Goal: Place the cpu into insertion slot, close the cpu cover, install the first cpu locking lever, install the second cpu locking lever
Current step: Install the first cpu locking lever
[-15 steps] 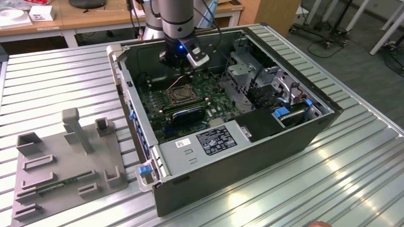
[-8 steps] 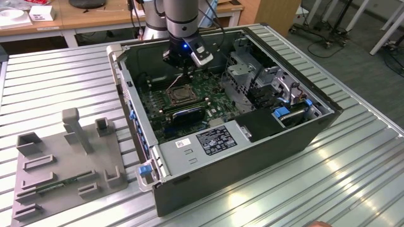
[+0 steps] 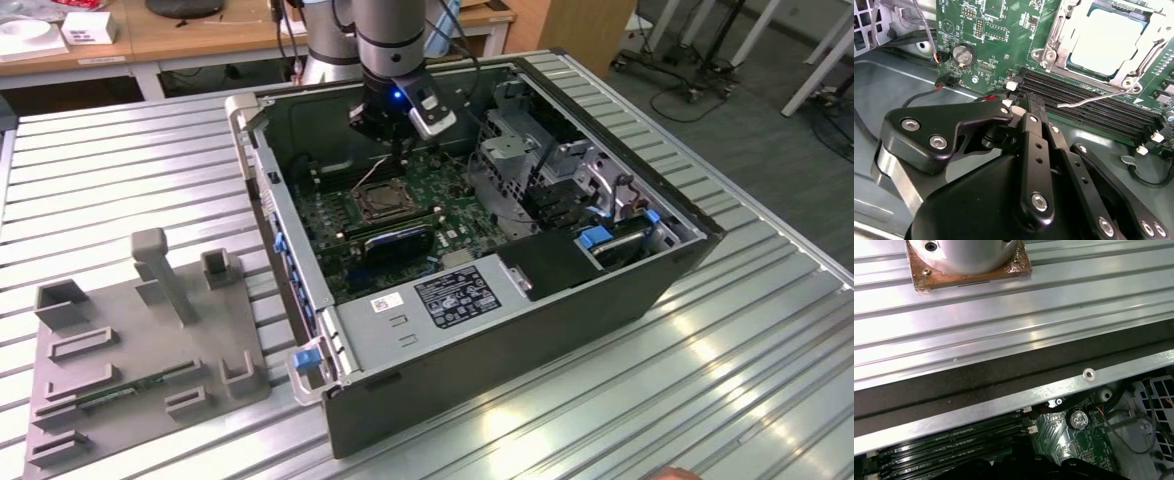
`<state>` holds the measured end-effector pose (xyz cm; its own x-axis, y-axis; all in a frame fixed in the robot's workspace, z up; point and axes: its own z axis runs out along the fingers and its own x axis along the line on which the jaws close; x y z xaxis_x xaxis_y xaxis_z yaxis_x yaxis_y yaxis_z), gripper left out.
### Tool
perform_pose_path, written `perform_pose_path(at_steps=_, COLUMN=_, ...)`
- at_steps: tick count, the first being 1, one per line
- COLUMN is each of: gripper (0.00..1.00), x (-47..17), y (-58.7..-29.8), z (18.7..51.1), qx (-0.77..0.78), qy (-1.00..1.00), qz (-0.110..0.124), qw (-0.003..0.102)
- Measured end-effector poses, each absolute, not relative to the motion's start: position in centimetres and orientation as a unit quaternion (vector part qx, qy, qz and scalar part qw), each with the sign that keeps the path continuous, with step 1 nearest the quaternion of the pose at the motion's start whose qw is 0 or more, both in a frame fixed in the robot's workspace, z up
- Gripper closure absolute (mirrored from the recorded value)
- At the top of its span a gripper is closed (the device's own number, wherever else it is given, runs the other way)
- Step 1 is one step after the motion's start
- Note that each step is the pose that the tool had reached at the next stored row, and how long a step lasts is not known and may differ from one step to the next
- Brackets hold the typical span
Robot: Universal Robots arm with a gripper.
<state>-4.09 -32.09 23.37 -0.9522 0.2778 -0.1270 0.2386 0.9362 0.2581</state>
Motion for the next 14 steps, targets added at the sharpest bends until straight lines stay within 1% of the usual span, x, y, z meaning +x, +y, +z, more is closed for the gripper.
perform_pose_path(at_steps=5, gripper=0.90, x=-4.1, y=-32.1, z=24.5, qx=0.132, qy=0.981, qz=0.121, qw=0.081)
perform_pose_path(at_steps=14, gripper=0.90, x=-5.3, y=-32.1, z=24.5, qx=0.131, qy=0.980, qz=0.121, qw=0.083)
